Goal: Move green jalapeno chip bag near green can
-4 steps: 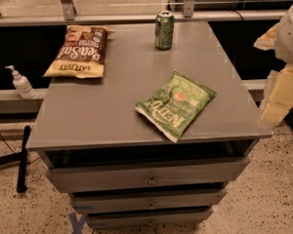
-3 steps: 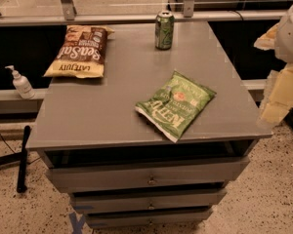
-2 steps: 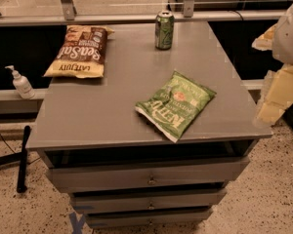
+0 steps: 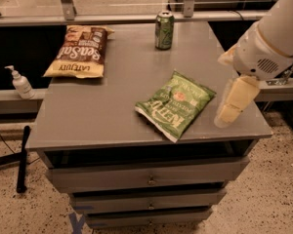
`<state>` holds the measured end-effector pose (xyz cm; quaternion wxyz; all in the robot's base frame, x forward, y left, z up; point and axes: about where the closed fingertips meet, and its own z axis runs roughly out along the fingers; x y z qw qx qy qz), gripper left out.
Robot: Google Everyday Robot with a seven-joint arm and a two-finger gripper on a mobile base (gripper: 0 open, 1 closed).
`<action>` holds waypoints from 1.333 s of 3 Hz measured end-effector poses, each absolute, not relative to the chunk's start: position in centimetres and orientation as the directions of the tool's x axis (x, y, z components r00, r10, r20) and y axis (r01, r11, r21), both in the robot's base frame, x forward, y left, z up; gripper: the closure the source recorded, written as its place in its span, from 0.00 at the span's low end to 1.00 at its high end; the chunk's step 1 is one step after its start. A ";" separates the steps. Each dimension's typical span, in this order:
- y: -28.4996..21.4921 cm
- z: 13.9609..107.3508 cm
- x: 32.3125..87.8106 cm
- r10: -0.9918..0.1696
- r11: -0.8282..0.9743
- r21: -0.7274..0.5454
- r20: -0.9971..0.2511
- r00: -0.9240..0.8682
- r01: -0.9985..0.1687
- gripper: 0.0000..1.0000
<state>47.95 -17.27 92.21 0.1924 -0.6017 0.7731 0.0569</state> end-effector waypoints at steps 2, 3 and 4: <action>-14.4 87.1 51.8 -0.852 0.274 -0.086 -0.483 -0.200 -0.958 0.00; -13.6 85.8 53.9 -0.827 0.288 -0.079 -0.522 -0.207 -0.954 0.00; -12.4 84.8 55.0 -0.797 0.305 -0.047 -0.559 -0.228 -0.951 0.18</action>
Offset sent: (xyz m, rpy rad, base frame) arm 0.0673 0.0388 -0.0758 0.2164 0.0054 0.0069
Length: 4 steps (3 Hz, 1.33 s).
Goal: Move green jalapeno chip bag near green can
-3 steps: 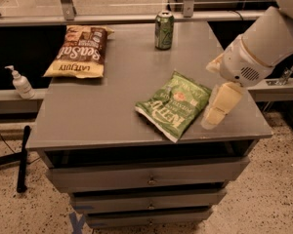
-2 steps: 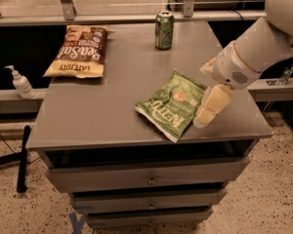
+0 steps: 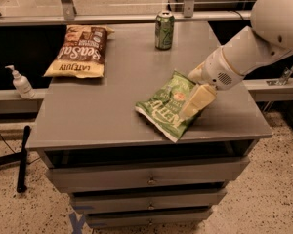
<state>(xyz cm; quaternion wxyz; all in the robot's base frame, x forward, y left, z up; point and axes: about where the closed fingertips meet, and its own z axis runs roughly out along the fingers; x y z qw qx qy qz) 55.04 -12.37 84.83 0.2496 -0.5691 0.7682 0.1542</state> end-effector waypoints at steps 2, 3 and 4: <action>-11.3 85.4 56.3 -0.762 0.323 -0.035 -0.602 -0.238 -0.946 0.64; -11.2 86.8 56.8 -0.753 0.330 -0.049 -0.616 -0.231 -0.943 0.87; -11.3 88.9 57.2 -0.741 0.341 -0.075 -0.635 -0.219 -0.937 1.00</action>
Offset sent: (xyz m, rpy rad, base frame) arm 0.0202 0.0113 0.0183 0.0824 -0.0226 -0.0291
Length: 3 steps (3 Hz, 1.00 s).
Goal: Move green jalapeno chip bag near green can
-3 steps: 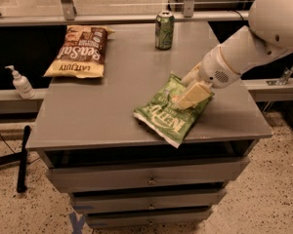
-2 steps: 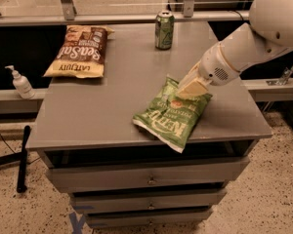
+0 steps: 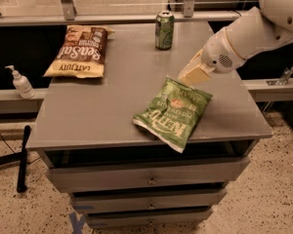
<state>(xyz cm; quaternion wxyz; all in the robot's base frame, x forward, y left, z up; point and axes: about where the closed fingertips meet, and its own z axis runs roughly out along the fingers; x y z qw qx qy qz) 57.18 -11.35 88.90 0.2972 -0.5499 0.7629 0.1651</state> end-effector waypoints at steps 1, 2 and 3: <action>-11.9 91.2 56.9 -0.750 0.345 -0.077 -0.622 -0.226 -0.935 0.83; -11.8 91.1 56.8 -0.752 0.341 -0.073 -0.620 -0.225 -0.937 0.59; -11.6 91.0 56.8 -0.752 0.338 -0.071 -0.620 -0.224 -0.939 0.36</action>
Offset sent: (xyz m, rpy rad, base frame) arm -0.0022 -0.0046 0.0207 -0.0142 0.0020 -0.0064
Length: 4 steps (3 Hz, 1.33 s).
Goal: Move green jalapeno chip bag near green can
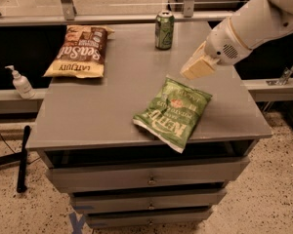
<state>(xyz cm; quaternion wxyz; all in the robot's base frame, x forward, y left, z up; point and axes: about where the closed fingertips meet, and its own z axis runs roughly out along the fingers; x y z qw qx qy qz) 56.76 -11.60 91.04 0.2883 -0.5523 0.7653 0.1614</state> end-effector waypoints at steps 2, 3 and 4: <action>-10.5 89.6 57.6 -0.728 0.334 -0.067 -0.651 -0.213 -0.940 0.00; -10.0 87.8 58.5 -0.713 0.343 -0.048 -0.664 -0.227 -0.938 0.00; -9.9 85.5 58.7 -0.704 0.359 -0.014 -0.661 -0.260 -0.933 0.00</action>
Offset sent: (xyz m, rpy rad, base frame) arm 0.0192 0.0164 -0.0265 0.0733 -0.0203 -0.0011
